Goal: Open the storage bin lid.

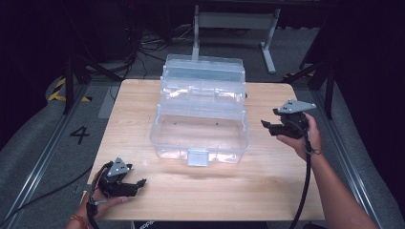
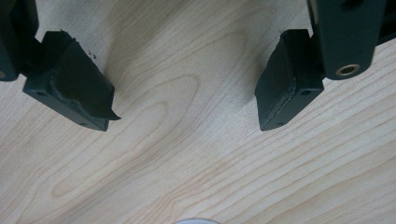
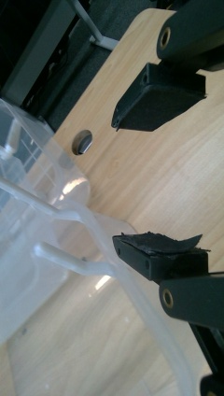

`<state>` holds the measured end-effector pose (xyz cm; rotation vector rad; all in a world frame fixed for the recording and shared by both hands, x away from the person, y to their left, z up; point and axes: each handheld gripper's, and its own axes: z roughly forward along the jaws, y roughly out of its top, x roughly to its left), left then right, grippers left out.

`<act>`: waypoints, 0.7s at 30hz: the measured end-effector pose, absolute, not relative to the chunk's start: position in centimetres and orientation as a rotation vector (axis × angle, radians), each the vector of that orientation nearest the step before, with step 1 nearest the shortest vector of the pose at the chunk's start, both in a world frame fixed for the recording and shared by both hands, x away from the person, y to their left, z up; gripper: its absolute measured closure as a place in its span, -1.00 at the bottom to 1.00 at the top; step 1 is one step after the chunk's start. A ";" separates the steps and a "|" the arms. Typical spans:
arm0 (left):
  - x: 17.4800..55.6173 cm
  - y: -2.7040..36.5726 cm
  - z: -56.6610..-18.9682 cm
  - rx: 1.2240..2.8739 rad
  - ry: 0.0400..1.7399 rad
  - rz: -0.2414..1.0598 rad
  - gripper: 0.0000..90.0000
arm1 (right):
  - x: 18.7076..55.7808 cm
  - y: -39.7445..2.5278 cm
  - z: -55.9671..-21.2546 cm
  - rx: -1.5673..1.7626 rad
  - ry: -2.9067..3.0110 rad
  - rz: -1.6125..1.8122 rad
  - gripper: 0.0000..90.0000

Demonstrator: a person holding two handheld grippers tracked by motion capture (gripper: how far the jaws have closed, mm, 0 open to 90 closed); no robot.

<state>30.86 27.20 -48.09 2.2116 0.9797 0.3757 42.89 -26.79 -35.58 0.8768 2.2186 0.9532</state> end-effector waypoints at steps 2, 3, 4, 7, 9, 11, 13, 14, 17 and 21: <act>30.9 27.2 -48.1 2.211 0.979 0.377 -0.55 | 42.4 -26.9 -36.2 0.877 2.236 0.951 -0.17; 30.9 27.2 -48.1 2.210 0.981 0.377 -0.55 | 42.2 -27.0 -36.5 0.879 2.237 0.949 -0.17; 30.9 27.2 -48.1 2.210 0.981 0.378 -0.56 | 41.9 -27.1 -36.7 0.874 2.247 0.943 -0.17; 30.9 27.2 -48.1 2.210 0.982 0.379 -0.56 | 41.0 -27.4 -37.4 0.868 2.254 0.953 -0.17; 30.9 27.2 -48.1 2.212 0.979 0.376 -0.56 | 40.4 -27.8 -37.8 0.871 2.259 0.962 -0.22; 30.9 27.2 -48.1 2.212 0.980 0.374 -0.56 | 40.1 -28.0 -38.0 0.873 2.257 0.959 -0.27; 30.9 27.2 -48.1 2.213 0.978 0.374 -0.56 | 39.5 -28.5 -38.5 0.876 2.253 0.950 -0.32; 30.9 27.2 -48.1 2.212 0.978 0.374 -0.56 | 39.1 -28.8 -38.8 0.882 2.251 0.944 -0.34; 30.9 27.2 -48.1 2.218 0.973 0.381 -0.57 | 38.1 -29.3 -39.7 0.885 2.223 0.901 -0.36; 30.9 27.1 -48.1 2.209 0.985 0.374 -0.57 | 37.2 -29.7 -40.9 0.872 2.238 0.866 -0.39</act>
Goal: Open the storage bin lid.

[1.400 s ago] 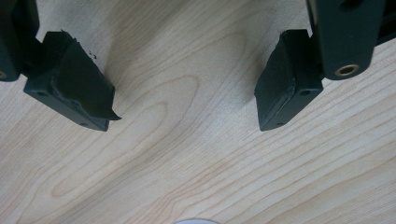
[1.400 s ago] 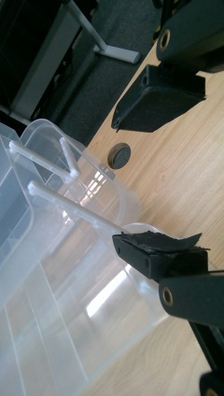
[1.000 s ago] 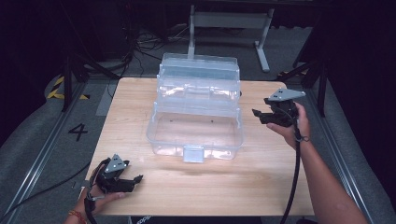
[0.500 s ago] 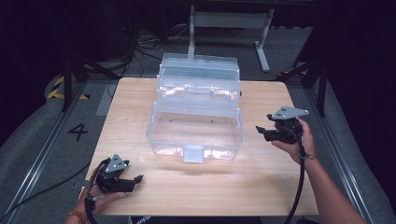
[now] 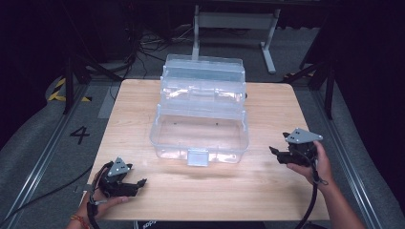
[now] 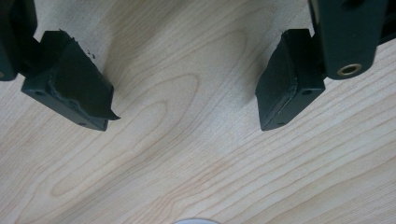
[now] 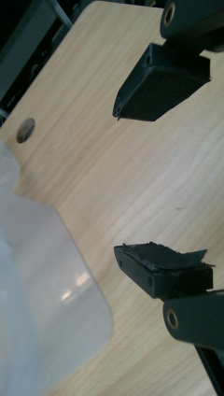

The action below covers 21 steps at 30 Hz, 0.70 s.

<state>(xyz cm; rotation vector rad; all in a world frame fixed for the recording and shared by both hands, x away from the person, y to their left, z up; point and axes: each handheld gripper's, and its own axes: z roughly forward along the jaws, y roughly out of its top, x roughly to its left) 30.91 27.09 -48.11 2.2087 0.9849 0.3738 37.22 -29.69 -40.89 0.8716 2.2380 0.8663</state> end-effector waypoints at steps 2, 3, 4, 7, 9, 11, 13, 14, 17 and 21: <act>30.9 27.1 -48.1 2.214 0.979 0.384 -0.57 | 36.5 -30.3 -42.4 0.899 2.232 0.859 -0.45; 31.0 27.1 -48.1 2.214 0.979 0.382 -0.57 | 36.5 -30.3 -42.4 0.899 2.232 0.859 -0.45; 31.0 27.1 -48.1 2.216 0.977 0.382 -0.57 | 36.3 -30.5 -42.9 0.913 2.231 0.859 -0.45; 31.0 27.2 -48.1 2.221 0.970 0.388 -0.57 | 35.6 -32.0 -45.0 0.997 2.257 0.942 -0.49; 31.0 27.2 -48.1 2.222 0.970 0.389 -0.57 | 35.2 -32.6 -45.8 1.028 2.258 0.961 -0.52; 31.0 27.2 -48.1 2.222 0.969 0.391 -0.57 | 34.8 -33.2 -46.5 1.058 2.254 0.972 -0.52; 31.0 27.2 -48.1 2.222 0.969 0.390 -0.57 | 34.7 -33.4 -46.8 1.070 2.254 0.976 -0.53; 31.0 27.1 -48.1 2.217 0.974 0.385 -0.57 | 34.4 -33.7 -47.2 1.090 2.254 0.979 -0.53; 30.9 27.1 -48.1 2.209 0.985 0.370 -0.57 | 34.0 -34.5 -48.5 1.146 2.253 0.970 -0.55; 31.0 27.2 -48.1 2.221 0.970 0.392 -0.57 | 33.9 -34.6 -48.6 1.164 2.245 0.988 -0.56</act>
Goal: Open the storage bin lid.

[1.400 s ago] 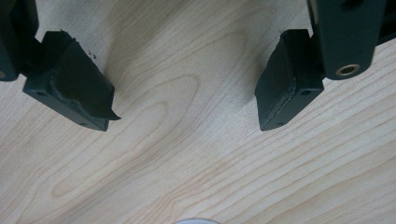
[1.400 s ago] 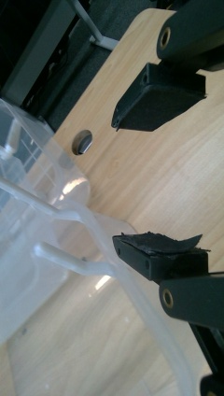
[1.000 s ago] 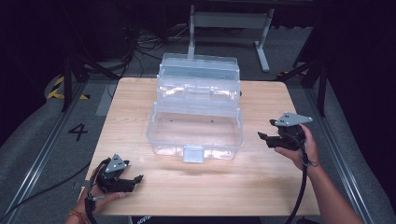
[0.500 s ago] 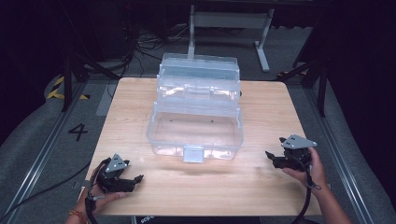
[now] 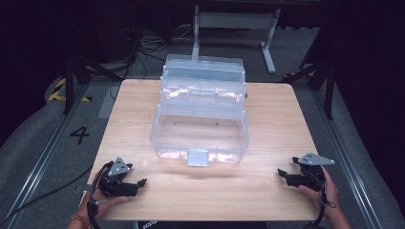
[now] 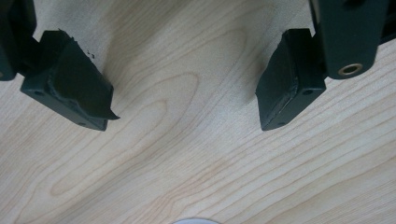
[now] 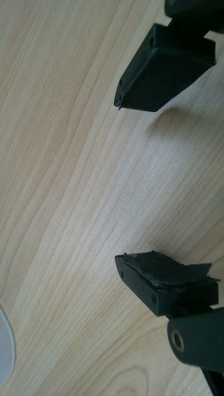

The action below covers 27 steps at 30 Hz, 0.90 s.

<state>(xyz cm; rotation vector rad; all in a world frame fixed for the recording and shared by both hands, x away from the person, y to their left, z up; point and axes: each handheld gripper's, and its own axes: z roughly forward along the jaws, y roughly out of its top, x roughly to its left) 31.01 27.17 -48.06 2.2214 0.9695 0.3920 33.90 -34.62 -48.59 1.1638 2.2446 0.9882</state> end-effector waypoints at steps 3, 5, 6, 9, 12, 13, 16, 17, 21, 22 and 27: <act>31.0 27.1 -48.1 2.217 0.975 0.387 -0.57 | 34.3 -34.8 -48.6 1.203 2.268 1.011 -0.58; 30.9 27.1 -48.1 2.208 0.986 0.373 -0.57 | 34.3 -34.8 -48.7 1.210 2.267 1.012 -0.59; 30.9 27.1 -48.1 2.208 0.985 0.374 -0.57 | 34.3 -34.8 -48.7 1.211 2.267 1.012 -0.59; 30.9 27.1 -48.1 2.207 0.983 0.372 -0.57 | 34.3 -34.8 -48.7 1.210 2.264 1.010 -0.60; 30.9 27.1 -48.1 2.209 0.984 0.372 -0.57 | 34.3 -34.8 -48.7 1.205 2.264 1.004 -0.60; 30.9 27.1 -48.1 2.210 0.984 0.371 -0.57 | 34.3 -34.8 -48.7 1.206 2.264 1.005 -0.60; 30.9 27.1 -48.1 2.210 0.984 0.371 -0.57 | 34.3 -34.8 -48.7 1.205 2.265 1.005 -0.60; 31.0 27.1 -48.1 2.214 0.978 0.382 -0.57 | 34.3 -34.8 -48.7 1.203 2.265 1.005 -0.60; 31.0 27.1 -48.1 2.214 0.979 0.382 -0.57 | 34.3 -34.8 -48.6 1.199 2.267 1.008 -0.59; 31.0 27.1 -48.1 2.215 0.977 0.379 -0.57 | 34.3 -34.8 -48.6 1.199 2.268 1.008 -0.59; 31.0 27.2 -48.1 2.217 0.972 0.380 -0.58 | 34.4 -34.9 -48.6 1.204 2.273 1.014 -0.59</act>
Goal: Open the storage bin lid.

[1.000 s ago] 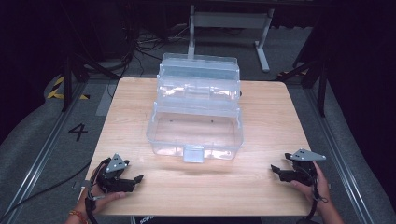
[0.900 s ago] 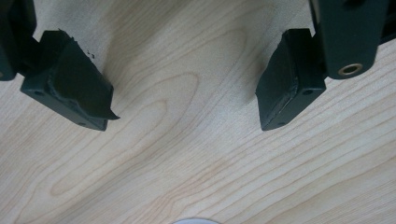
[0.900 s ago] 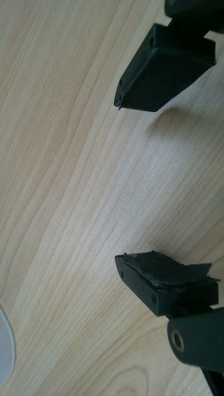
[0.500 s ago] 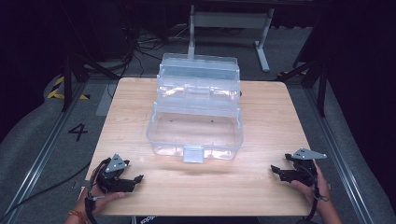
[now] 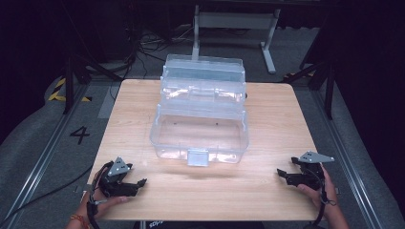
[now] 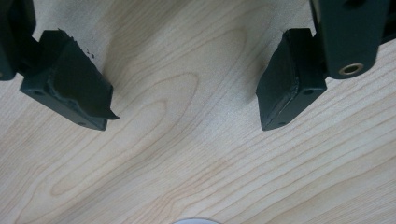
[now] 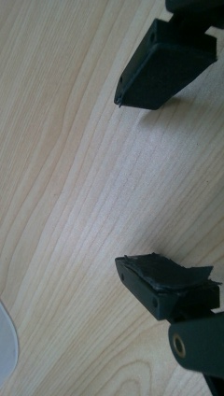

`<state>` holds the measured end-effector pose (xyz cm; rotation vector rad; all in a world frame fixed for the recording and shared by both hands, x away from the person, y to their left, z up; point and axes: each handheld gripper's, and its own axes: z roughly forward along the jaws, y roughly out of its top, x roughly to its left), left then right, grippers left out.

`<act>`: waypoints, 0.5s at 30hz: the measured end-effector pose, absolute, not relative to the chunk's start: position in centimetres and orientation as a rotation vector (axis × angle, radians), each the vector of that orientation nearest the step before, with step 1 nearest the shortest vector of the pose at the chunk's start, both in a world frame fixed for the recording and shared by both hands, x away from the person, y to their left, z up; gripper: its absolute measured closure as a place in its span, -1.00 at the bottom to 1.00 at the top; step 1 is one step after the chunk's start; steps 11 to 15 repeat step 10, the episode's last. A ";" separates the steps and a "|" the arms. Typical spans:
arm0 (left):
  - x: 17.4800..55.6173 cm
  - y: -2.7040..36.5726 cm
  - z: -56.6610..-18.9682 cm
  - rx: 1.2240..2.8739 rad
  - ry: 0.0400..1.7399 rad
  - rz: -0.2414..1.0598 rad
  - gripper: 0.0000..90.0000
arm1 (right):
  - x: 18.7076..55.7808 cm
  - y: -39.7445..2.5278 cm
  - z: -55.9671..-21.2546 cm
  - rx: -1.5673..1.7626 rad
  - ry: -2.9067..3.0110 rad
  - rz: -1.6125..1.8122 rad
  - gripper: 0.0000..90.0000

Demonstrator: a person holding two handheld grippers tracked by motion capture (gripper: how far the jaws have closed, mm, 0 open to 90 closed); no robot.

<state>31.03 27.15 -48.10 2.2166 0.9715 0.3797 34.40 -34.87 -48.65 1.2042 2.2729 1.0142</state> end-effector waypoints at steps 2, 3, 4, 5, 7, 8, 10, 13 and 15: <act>31.0 27.1 -48.1 2.218 0.973 0.378 -0.58 | 34.4 -34.9 -48.7 1.201 2.276 1.016 -0.59; 31.0 27.2 -48.1 2.219 0.973 0.378 -0.58 | 34.4 -34.9 -48.7 1.201 2.276 1.016 -0.59; 31.1 27.2 -48.1 2.219 0.970 0.380 -0.58 | 34.4 -34.9 -48.7 1.201 2.277 1.017 -0.59; 31.1 27.1 -48.1 2.212 0.980 0.390 -0.60 | 34.5 -34.9 -48.7 1.201 2.277 1.018 -0.59; 31.0 27.1 -48.1 2.210 0.995 0.390 -0.60 | 34.4 -34.9 -48.7 1.201 2.277 1.018 -0.59; 31.1 27.1 -48.1 2.203 0.998 0.388 -0.60 | 34.5 -34.9 -48.7 1.201 2.277 1.018 -0.59; 31.2 27.2 -48.1 2.204 0.999 0.400 -0.61 | 34.5 -34.9 -48.7 1.201 2.278 1.018 -0.59; 31.2 27.2 -48.1 2.204 0.999 0.400 -0.61 | 34.5 -34.9 -48.7 1.201 2.278 1.018 -0.59; 31.2 27.2 -48.1 2.204 0.999 0.400 -0.61 | 34.5 -34.9 -48.7 1.201 2.278 1.018 -0.59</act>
